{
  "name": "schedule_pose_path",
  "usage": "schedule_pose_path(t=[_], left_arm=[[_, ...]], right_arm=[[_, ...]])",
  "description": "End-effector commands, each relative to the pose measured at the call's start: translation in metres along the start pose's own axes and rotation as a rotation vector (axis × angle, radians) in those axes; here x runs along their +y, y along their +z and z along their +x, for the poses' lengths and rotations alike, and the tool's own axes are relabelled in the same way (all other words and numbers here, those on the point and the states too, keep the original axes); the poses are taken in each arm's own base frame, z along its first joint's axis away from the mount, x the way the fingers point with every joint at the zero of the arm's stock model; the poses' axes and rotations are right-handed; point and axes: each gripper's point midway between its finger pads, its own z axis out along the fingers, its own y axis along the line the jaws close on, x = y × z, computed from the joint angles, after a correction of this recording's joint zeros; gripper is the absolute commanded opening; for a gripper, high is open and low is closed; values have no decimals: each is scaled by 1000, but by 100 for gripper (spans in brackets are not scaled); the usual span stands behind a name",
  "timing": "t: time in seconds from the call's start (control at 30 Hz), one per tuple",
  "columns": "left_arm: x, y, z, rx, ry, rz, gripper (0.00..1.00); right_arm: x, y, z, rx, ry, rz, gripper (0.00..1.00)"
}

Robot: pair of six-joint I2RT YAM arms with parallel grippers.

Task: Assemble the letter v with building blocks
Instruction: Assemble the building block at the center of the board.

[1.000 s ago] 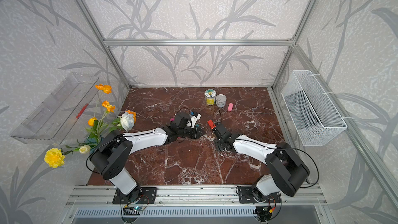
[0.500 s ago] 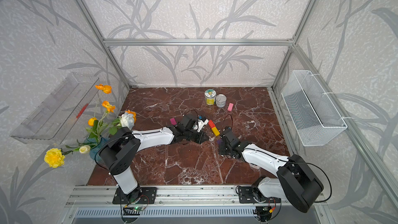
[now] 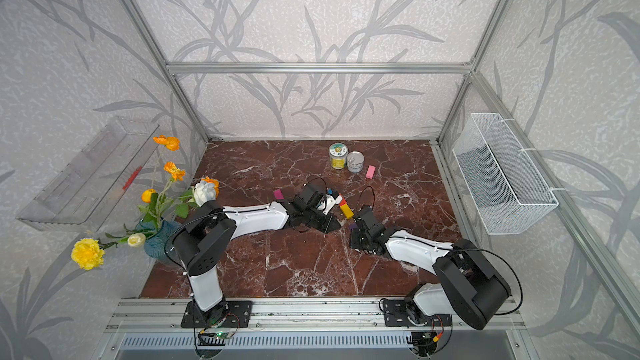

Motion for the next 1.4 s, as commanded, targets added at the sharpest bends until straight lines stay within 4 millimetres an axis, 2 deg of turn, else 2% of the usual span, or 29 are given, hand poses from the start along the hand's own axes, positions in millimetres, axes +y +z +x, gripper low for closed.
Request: schedule_pose_path(t=[0.0, 0.27, 0.5, 0.93, 1.37], left_arm=[[5, 2, 3, 30, -3, -38, 0], [12, 13, 4, 72, -34, -62, 0], [23, 23, 2, 95, -64, -96, 0], [22, 32, -11, 82, -62, -96, 0], [22, 38, -10, 115, -58, -94, 0]], right_arm=[[-16, 8, 4, 3, 37, 38, 0], [-15, 18, 1, -10, 71, 14, 0], [-23, 18, 1, -13, 86, 34, 0], [-32, 19, -3, -19, 103, 40, 0], [-29, 25, -8, -11, 114, 11, 0]])
